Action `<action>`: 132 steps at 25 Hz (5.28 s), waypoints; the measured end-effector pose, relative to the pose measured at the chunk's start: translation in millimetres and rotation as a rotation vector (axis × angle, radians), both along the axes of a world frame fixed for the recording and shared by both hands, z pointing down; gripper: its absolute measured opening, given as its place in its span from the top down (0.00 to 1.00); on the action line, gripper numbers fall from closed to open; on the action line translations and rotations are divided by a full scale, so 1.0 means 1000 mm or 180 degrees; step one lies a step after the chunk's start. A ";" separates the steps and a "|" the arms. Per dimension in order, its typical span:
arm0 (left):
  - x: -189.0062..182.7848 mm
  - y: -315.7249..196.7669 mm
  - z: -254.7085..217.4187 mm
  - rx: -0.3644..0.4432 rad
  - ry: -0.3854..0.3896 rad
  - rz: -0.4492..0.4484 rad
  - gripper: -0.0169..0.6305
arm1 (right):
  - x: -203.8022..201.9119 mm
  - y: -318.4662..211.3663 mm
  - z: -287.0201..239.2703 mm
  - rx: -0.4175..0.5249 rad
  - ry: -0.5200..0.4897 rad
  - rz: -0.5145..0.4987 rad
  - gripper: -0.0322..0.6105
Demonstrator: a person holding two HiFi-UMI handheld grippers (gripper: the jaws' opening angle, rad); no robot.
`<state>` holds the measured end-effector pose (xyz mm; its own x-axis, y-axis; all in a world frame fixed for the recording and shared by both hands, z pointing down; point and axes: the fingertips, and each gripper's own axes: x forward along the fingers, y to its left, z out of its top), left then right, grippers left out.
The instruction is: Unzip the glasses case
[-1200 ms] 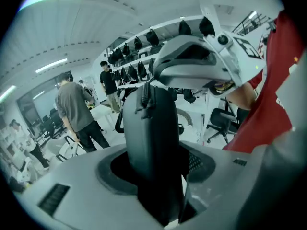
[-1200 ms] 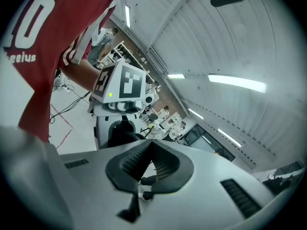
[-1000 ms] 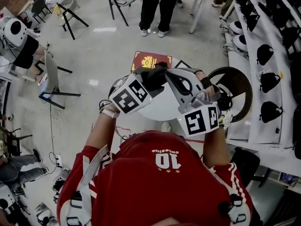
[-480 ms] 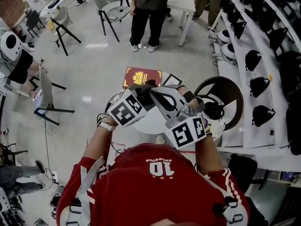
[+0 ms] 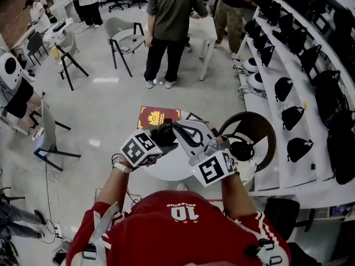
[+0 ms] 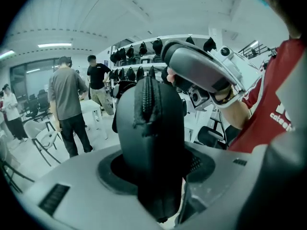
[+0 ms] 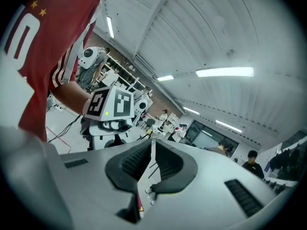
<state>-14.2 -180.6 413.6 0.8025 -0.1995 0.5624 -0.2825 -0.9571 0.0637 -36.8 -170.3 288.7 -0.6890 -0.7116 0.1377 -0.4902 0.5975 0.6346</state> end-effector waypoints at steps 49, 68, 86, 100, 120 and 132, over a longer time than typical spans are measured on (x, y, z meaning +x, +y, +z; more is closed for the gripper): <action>0.020 -0.073 0.277 -0.2569 0.1102 -0.1538 0.60 | 0.104 -0.029 0.081 -0.0838 -0.0856 0.0346 0.92; 0.040 -0.093 0.395 -0.2776 0.0709 -0.2104 0.58 | 0.149 -0.034 0.149 -0.1221 -0.0480 0.0351 0.92; -0.008 -0.070 0.408 -0.2784 -0.0028 -0.2071 0.40 | 0.140 -0.033 0.152 -0.1293 -0.0563 0.0244 0.92; -0.052 -0.051 0.402 -0.2807 -0.0081 -0.2179 0.36 | 0.119 -0.038 0.148 -0.1329 -0.0675 0.0209 0.92; -0.100 -0.093 0.267 -0.2214 0.0631 -0.1994 0.45 | 0.079 -0.079 0.154 -0.1600 -0.1049 0.0709 0.92; -0.072 -0.108 0.115 -0.0914 0.0946 -0.1823 0.63 | 0.108 -0.078 0.130 -0.1593 -0.1570 0.1360 0.92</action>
<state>-86.3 -288.8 528.2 0.7434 -0.5130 0.4292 -0.6682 -0.5970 0.4440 70.8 -247.9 418.7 -0.4370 -0.8609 0.2604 -0.8924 0.4513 -0.0054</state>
